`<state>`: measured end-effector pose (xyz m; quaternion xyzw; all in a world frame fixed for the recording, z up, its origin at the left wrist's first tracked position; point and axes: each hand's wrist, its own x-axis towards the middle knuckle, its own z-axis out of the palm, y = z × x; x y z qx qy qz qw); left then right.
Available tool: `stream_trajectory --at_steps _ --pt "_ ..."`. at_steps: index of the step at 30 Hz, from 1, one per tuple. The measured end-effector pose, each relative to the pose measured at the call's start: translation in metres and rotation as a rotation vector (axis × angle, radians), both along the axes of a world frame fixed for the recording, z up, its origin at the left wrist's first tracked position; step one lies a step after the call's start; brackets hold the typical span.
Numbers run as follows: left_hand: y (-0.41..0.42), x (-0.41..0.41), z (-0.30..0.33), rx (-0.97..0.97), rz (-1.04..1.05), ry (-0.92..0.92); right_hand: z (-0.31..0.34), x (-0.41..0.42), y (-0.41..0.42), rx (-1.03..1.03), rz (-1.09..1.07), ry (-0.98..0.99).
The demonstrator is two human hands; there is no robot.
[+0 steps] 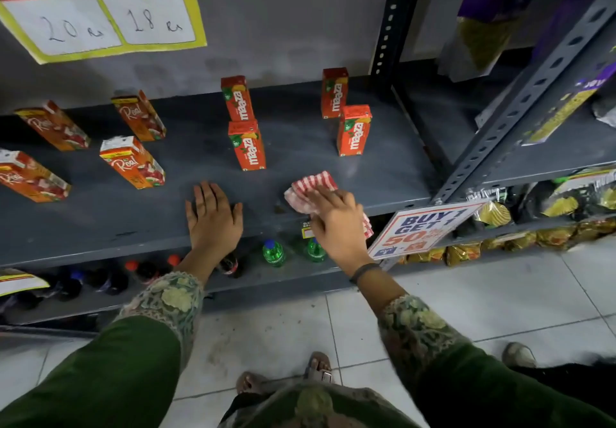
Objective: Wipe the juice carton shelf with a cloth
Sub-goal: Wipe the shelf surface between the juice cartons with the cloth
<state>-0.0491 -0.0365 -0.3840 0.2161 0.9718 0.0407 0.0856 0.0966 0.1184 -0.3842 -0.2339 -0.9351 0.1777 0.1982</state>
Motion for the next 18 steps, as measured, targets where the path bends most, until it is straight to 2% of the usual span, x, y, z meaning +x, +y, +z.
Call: stream_trajectory --at_steps 3,6,8,14,16,18 --pt "0.001 -0.001 0.001 0.01 -0.011 -0.04 0.021 -0.02 0.018 -0.091 -0.109 0.164" --pt "0.0 -0.003 0.001 0.0 -0.013 -0.071 0.047 -0.077 0.042 -0.119 -0.101 0.229" --pt "0.0 -0.005 0.0 -0.005 -0.018 -0.069 0.062 -0.117 0.053 -0.128 -0.066 0.135" --pt "-0.003 -0.004 -0.005 0.021 -0.051 0.033 0.05 -0.169 0.067 -0.122 0.179 -0.409" --pt "-0.002 -0.005 -0.006 0.015 -0.045 0.039 0.038 -0.166 0.064 -0.047 0.227 -0.476" --pt "-0.002 -0.005 -0.007 0.019 -0.034 0.038 0.03 -0.161 0.06 0.03 0.233 -0.453"
